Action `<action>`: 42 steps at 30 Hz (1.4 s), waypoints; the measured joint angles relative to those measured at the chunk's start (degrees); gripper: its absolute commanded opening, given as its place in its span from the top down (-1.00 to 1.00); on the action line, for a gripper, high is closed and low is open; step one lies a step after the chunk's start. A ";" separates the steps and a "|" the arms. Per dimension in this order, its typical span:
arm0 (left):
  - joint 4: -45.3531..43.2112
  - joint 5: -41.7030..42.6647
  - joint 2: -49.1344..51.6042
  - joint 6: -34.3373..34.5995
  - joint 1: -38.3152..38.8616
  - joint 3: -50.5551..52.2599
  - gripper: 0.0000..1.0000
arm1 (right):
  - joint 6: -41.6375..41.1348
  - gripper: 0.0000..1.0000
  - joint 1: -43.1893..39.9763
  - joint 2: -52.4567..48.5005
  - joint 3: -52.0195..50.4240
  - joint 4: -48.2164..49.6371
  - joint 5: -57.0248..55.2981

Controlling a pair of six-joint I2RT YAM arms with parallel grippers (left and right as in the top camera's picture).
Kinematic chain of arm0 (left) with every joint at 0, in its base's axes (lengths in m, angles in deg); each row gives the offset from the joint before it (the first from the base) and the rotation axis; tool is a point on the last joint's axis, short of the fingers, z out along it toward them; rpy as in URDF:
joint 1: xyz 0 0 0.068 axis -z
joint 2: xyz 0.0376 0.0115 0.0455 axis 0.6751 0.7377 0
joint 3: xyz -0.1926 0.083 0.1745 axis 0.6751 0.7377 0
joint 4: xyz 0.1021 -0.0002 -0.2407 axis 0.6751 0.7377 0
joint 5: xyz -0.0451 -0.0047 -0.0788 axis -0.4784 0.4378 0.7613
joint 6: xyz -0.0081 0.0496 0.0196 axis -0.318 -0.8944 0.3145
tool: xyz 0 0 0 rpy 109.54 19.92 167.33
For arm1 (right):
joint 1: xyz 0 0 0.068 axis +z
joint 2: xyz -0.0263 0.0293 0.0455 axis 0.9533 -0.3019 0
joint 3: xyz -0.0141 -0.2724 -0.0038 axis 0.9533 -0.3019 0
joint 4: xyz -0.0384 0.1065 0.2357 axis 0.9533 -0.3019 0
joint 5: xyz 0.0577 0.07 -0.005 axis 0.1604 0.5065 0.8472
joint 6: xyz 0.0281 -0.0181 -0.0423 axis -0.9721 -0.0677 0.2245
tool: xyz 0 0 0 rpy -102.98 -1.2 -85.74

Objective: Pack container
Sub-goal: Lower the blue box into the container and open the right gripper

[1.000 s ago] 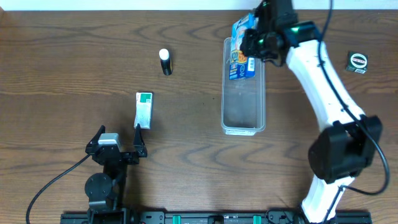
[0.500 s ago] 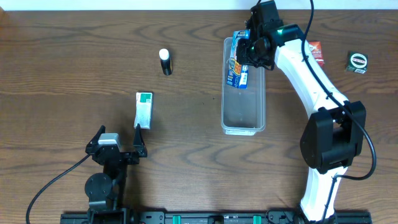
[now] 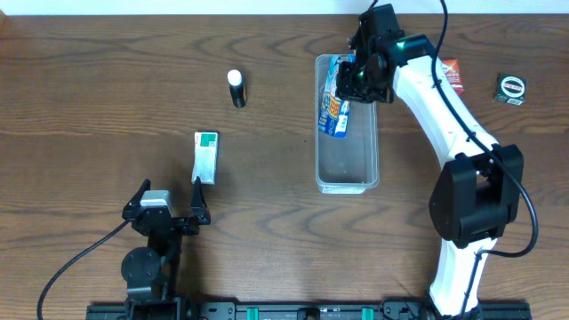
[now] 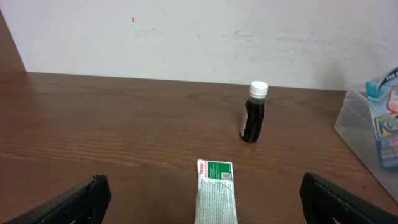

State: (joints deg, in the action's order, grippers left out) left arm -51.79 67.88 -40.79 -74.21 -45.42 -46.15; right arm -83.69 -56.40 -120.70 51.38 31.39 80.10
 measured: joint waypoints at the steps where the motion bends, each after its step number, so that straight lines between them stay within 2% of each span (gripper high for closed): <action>1: 0.00 0.00 0.00 0.00 0.00 0.00 -0.96 | 0.17 0.56 -0.04 0.00 0.00 -0.57 0.24; 6: 0.00 0.00 0.00 0.00 0.00 0.00 -0.96 | 1.86 0.54 -0.26 0.00 0.00 -2.49 1.05; 13: 0.00 0.00 0.00 0.00 0.00 0.00 -0.96 | 3.48 0.38 -1.84 0.00 0.00 -2.47 1.66; 20: 0.00 0.00 0.00 0.00 0.00 0.00 -0.96 | 3.91 0.35 -2.40 0.00 0.00 0.00 1.73; 28: 0.00 0.00 0.00 0.00 0.00 0.00 -0.96 | 4.50 0.61 -2.36 0.00 0.00 3.04 3.82; 30: 0.02 0.00 0.00 0.00 0.00 0.00 -0.96 | 4.92 0.80 -2.25 0.00 0.00 4.59 5.22; 33: 0.00 0.00 0.00 0.00 0.00 0.00 -0.96 | 5.20 0.97 -1.75 0.00 0.00 6.80 6.56; 42: 0.00 0.00 0.00 0.00 0.00 0.00 -0.96 | 5.25 0.97 1.29 -0.09 0.00 7.93 5.90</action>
State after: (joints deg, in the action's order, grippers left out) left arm -51.79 67.88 -40.79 -74.21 -45.42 -46.15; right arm -78.44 -55.11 -120.79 51.38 39.32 86.00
